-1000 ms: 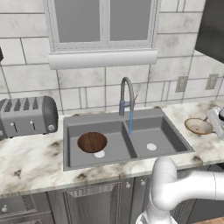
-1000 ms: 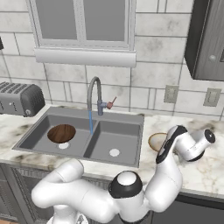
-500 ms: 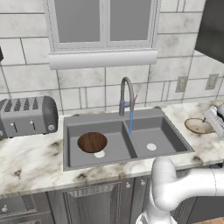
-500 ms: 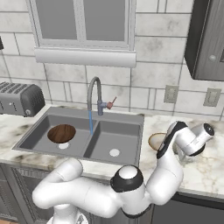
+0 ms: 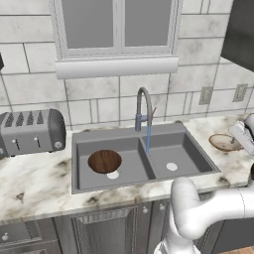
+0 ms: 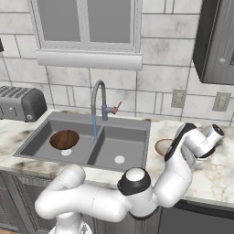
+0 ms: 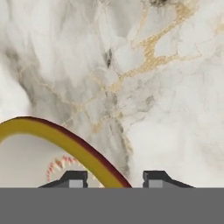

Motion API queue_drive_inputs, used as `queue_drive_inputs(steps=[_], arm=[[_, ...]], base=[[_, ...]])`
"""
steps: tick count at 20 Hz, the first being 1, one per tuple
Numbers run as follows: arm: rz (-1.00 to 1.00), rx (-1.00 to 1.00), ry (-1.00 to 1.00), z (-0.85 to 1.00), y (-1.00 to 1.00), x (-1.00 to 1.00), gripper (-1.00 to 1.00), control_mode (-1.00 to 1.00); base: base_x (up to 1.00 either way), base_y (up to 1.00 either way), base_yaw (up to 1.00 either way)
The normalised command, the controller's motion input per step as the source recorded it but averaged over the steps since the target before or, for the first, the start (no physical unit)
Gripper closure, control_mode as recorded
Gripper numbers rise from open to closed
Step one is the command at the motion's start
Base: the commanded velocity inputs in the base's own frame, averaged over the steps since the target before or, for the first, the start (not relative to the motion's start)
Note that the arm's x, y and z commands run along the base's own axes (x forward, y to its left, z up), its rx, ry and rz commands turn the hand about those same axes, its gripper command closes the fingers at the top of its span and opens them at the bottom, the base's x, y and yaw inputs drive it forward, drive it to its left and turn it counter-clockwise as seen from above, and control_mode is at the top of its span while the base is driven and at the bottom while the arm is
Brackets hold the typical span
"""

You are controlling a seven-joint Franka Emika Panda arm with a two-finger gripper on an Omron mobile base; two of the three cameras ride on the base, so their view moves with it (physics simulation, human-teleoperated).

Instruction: Rinse each bowl for a few seconds and place them down in the sink or on the counter.

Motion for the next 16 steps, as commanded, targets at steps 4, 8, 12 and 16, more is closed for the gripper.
queue_drive_inputs(steps=[4, 8, 12, 16], arm=[[0.06, 0.01, 0.03, -0.32, 0.00, 0.00, 1.00, -1.00], [0.05, 0.01, -0.01, -0.20, 0.00, -0.02, 1.00, -1.00], [0.02, 0.01, -0.09, 0.05, 0.00, -0.15, 1.00, -1.00], [0.01, 0.01, -0.16, 0.24, 0.00, -0.21, 1.00, -1.00]], base=[[0.00, 0.00, 0.00], [0.00, 0.00, 0.00], [0.00, 0.00, 0.00], [0.00, 0.00, 0.00]])
